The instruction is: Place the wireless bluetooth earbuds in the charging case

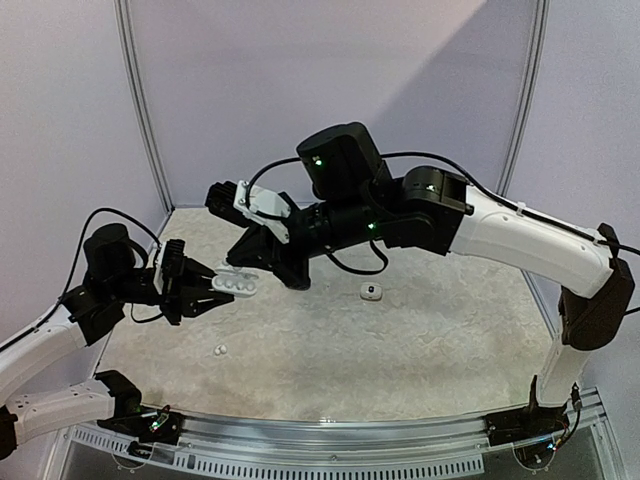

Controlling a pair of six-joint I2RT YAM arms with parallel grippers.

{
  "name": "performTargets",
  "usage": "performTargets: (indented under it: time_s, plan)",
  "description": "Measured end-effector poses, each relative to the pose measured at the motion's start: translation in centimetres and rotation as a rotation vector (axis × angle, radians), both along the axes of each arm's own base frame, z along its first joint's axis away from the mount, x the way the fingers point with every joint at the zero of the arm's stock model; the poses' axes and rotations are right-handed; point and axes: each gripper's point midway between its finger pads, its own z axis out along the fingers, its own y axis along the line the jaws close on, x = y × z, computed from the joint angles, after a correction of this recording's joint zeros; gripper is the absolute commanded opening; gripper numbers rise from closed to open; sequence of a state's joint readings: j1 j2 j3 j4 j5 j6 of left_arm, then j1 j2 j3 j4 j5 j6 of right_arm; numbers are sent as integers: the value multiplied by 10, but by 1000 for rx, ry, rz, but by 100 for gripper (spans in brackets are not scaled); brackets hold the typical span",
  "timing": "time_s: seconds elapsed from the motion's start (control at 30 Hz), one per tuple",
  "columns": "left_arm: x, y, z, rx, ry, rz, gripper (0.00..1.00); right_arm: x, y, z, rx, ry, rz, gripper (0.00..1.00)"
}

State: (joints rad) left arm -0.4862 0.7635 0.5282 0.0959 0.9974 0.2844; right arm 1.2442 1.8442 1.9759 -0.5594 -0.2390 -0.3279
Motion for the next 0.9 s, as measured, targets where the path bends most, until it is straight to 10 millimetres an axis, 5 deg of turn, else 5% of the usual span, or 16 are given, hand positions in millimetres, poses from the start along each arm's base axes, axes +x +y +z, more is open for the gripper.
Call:
performTargets:
  time_s: [0.37,0.9]
  plan:
    - [6,-2,6,-16,-14,34,0,-3,20,-29,-50,-25,37,0]
    - [7,-2,6,-17,-8,47,0,11,20,-30,-99,-131,-1,0]
